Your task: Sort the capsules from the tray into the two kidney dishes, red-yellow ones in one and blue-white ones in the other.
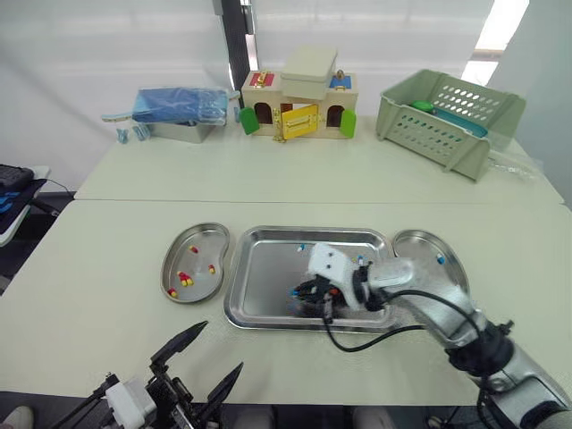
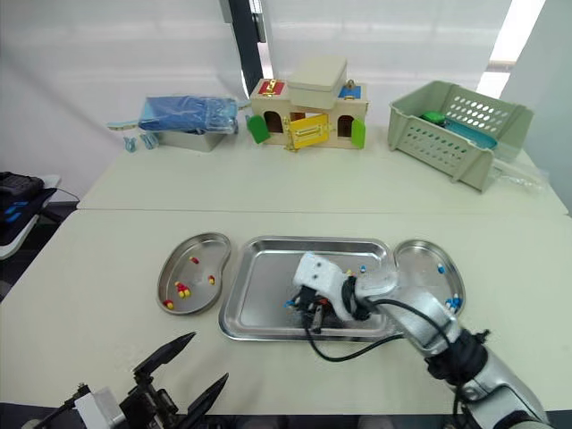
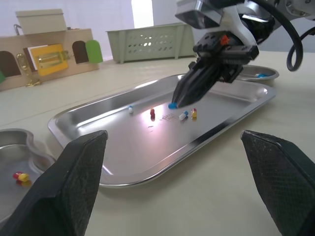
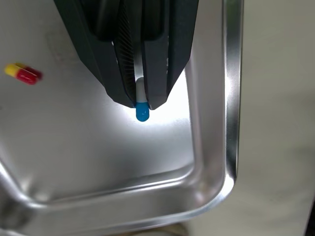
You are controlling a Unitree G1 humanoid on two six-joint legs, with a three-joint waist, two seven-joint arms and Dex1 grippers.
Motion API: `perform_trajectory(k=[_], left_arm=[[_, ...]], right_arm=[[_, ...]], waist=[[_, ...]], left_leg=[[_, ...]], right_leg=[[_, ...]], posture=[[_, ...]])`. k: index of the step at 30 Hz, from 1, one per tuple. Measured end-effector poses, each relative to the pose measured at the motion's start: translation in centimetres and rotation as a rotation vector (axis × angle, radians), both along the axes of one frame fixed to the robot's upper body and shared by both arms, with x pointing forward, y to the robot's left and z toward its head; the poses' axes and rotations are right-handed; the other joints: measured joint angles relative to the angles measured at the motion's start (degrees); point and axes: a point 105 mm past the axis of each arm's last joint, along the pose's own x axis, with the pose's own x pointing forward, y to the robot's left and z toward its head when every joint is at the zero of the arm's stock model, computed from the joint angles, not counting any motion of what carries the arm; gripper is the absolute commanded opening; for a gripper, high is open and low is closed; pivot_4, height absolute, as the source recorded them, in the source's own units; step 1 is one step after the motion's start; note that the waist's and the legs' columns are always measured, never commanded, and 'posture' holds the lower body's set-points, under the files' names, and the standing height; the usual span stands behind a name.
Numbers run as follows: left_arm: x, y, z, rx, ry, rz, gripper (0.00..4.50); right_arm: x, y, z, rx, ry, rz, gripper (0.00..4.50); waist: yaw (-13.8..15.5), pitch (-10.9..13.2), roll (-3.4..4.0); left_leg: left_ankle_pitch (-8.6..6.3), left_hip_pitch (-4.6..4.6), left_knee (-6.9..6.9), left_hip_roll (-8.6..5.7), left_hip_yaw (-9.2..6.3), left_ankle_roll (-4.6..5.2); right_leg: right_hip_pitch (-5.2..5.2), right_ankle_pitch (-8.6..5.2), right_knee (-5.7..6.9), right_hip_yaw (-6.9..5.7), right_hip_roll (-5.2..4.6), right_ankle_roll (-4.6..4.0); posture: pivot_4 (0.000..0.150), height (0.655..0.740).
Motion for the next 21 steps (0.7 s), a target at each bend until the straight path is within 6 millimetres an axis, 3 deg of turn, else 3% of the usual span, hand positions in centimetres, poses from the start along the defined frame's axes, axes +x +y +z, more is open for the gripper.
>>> perform_trajectory(k=[4, 6, 8, 12, 15, 21], left_arm=[[-0.1, -1.0, 0.1, 0.008, -0.009, -0.084, 4.50], [-0.1, -1.7, 0.2, 0.019, -0.017, -0.151, 4.50], [0.1, -2.1, 0.3, 0.027, -0.031, -0.197, 4.50], [0.5, -2.8, 0.6, 0.026, -0.064, -0.274, 4.50], [0.5, -3.0, 0.6, 0.024, -0.067, -0.311, 4.50], [0.5, -3.0, 0.1, 0.029, -0.056, -0.336, 4.50]], right_arm=[[0.1, -5.5, 0.9, -0.009, 0.010, -0.095, 0.01], [-0.2, -9.8, 0.9, -0.036, 0.042, -0.192, 0.01], [-0.4, -12.8, 1.3, -0.048, 0.050, -0.269, 0.01], [-0.8, -18.7, 0.7, -0.078, 0.079, -0.455, 0.01], [-0.9, -20.4, -0.3, -0.086, 0.095, -0.516, 0.01], [-0.6, -21.0, -0.5, -0.098, 0.053, -0.557, 0.01]], waist=[[0.30, 0.01, -0.02], [0.33, 0.02, -0.02], [0.24, 0.02, -0.03], [-0.16, 0.03, -0.03], [-0.47, 0.02, 0.00], [-0.25, 0.02, 0.00]], left_leg=[[-0.01, -0.02, -0.01, -0.01, 0.03, 0.01], [-0.01, -0.02, -0.02, 0.00, 0.06, 0.01], [0.00, 0.01, -0.01, 0.01, 0.09, 0.01], [-0.01, 0.20, -0.02, 0.03, 0.18, 0.02], [-0.01, 0.22, -0.02, 0.04, 0.21, 0.02], [0.00, 0.20, -0.01, 0.04, 0.19, 0.01]], right_leg=[[0.05, 0.00, -0.05, -0.01, 0.00, 0.00], [0.05, 0.00, -0.06, 0.00, 0.00, 0.00], [0.07, 0.00, -0.02, 0.00, 0.00, 0.00], [0.26, 0.00, -0.03, 0.06, 0.01, 0.00], [0.26, 0.00, -0.01, 0.09, 0.02, 0.00], [0.31, 0.00, -0.04, 0.06, 0.01, 0.00]], posture=[[0.150, 0.7400], [0.150, 0.7400], [0.150, 0.7400], [0.150, 0.7400], [0.150, 0.7400], [0.150, 0.7400]])
